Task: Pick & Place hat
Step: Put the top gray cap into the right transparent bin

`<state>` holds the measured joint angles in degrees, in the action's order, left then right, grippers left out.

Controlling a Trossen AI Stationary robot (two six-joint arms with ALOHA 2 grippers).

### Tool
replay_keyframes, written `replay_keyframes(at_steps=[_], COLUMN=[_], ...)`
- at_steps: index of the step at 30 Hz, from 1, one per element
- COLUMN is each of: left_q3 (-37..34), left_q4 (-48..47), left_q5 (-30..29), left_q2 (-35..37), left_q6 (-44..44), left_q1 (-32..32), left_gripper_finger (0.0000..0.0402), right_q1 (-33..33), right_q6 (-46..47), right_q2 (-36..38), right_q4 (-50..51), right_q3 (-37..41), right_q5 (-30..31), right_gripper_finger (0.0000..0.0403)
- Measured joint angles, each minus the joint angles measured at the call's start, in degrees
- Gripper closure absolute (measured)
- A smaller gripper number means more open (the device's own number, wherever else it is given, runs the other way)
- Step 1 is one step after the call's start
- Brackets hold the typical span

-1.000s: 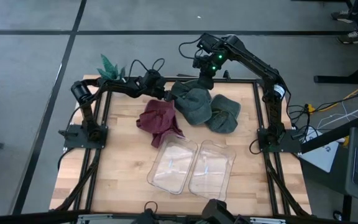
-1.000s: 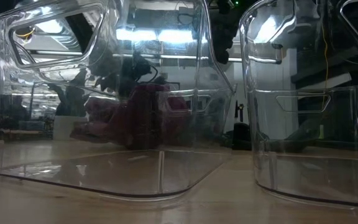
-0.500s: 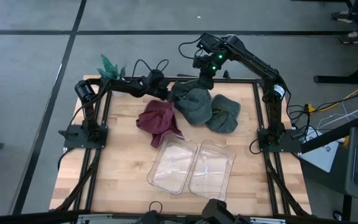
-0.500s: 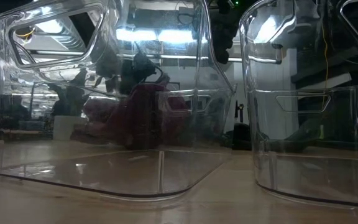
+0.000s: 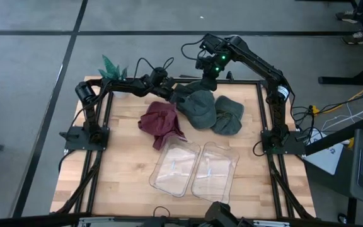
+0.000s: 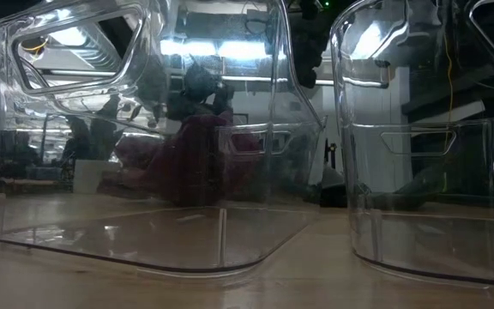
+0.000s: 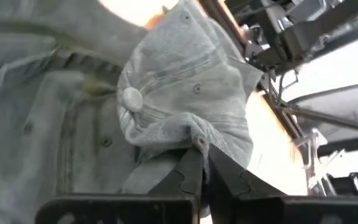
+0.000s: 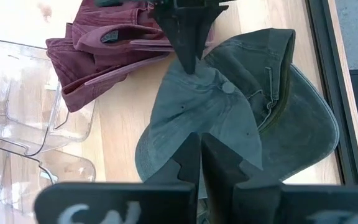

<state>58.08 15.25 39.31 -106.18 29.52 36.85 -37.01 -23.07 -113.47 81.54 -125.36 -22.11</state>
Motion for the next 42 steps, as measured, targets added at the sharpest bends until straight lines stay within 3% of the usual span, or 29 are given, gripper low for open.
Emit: replay_keyframes(at_steps=[10,18,24,30,35,42], left_q3=[0.0,0.0,0.0,0.0,0.0,0.0], left_q4=[-1.66,-10.72,-12.64,-12.51,-12.51,-12.51], left_q5=[3.01,-3.53,-6.99,-8.18,-9.93,-13.19], left_q2=[8.37,14.5,15.7,15.7,15.7,15.71], left_q6=[-15.16,-28.14,-31.36,-32.27,-32.31,-32.31], left_q1=[-3.32,-6.35,-8.14,-9.87,-11.14,-12.67], left_gripper_finger=[0.0398,0.0398,0.0398,0.0398,0.0398,0.0398], right_q1=[0.02,0.46,1.71,4.15,5.15,5.07], right_q6=[0.15,2.29,2.27,-2.57,-4.95,-5.49], right_q2=[0.0,0.0,0.0,0.0,-1.23,-2.8], right_q4=[-0.92,-1.47,-2.73,-5.89,-5.03,-3.73], right_q3=[0.0,0.0,0.0,0.0,0.0,0.0], right_q5=[-3.93,-15.74,-15.42,-10.29,-8.97,-8.87], right_gripper_finger=[0.0386,0.0337,0.0243,0.0167,0.0157,0.0181])
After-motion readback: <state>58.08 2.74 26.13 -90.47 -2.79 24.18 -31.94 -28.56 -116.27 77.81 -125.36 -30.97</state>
